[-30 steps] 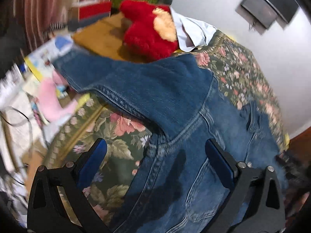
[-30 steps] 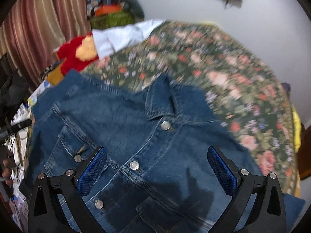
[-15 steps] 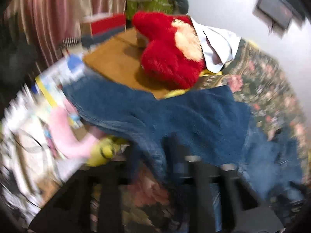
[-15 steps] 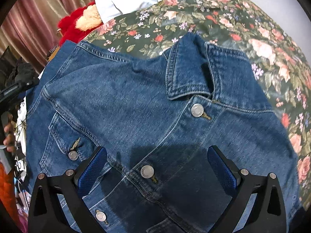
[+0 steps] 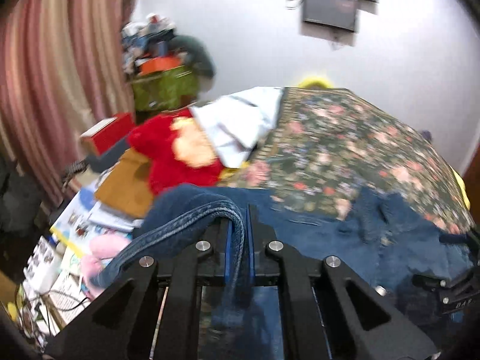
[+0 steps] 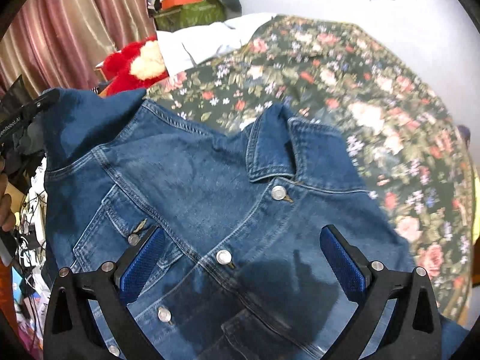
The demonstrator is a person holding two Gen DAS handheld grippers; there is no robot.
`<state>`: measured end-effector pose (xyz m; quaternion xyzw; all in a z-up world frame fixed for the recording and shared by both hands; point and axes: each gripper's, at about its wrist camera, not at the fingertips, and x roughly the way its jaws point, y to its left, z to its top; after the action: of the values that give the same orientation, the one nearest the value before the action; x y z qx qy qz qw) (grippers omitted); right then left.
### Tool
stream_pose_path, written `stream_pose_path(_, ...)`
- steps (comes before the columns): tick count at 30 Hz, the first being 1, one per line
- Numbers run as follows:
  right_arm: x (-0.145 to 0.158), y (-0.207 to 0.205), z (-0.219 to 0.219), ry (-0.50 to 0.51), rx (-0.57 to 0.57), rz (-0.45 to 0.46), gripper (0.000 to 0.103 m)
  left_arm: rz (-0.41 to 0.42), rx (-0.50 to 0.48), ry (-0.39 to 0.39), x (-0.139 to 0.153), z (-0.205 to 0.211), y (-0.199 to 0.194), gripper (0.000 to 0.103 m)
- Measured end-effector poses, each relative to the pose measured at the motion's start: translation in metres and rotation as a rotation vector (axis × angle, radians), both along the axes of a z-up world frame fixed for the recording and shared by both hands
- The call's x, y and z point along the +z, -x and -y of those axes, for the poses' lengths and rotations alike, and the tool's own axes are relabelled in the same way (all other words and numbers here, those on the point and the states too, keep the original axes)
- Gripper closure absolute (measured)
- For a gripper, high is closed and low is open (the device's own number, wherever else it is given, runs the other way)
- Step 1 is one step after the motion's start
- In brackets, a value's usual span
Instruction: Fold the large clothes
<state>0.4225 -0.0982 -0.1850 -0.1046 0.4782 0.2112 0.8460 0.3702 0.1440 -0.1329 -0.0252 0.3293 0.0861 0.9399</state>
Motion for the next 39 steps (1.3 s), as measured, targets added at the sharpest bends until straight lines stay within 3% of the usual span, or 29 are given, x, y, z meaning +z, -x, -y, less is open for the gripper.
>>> stream_pose_path(3,0.014,0.013,0.007,0.012,0.004,0.041,0.0,-0.058,-0.084,-0.029,-0.018,0.038,0.001,0.096)
stream_pose_path(6,0.029,0.03,0.014,0.035,0.008,0.089,0.0,-0.149,-0.135,0.025,-0.046,0.058,0.0,0.096)
stream_pose_path(8,0.037,0.041,0.017,0.052,0.009,0.124,0.0,-0.246,-0.142,0.072,-0.076,0.068,-0.007,0.096)
stream_pose_path(12,0.05,0.06,0.024,0.074,0.014,0.168,0.0,-0.352,-0.091,0.088,-0.124,0.071,-0.012,0.096)
stream_pose_path(15,0.057,0.071,0.028,0.081,0.014,0.183,0.0,-0.348,-0.094,0.104,-0.127,0.068,-0.004,0.091)
stream_pose_path(16,0.058,0.073,0.03,0.082,0.013,0.183,0.0,-0.353,-0.099,0.112,-0.125,0.068,0.0,0.084)
stream_pose_path(19,0.058,0.075,0.033,0.083,0.006,0.172,0.0,-0.351,-0.141,0.188,-0.111,0.061,0.016,0.042)
stream_pose_path(20,0.057,0.074,0.032,0.079,0.003,0.162,0.0,-0.33,-0.152,0.21,-0.102,0.058,0.024,0.037)
stream_pose_path(23,0.053,0.07,0.029,0.054,-0.001,0.129,0.0,-0.275,-0.143,0.233,-0.078,0.046,0.044,0.031)
stream_pose_path(28,0.039,0.056,0.008,0.008,0.014,0.052,0.0,-0.19,-0.049,0.344,-0.052,-0.013,0.06,0.022)
stream_pose_path(32,0.023,0.043,-0.019,-0.022,0.042,-0.02,0.0,-0.18,0.069,0.416,-0.063,-0.067,0.064,0.022)
stream_pose_path(39,-0.017,0.017,-0.088,-0.025,0.125,-0.115,0.0,-0.165,0.172,0.73,-0.104,-0.145,0.05,0.022)
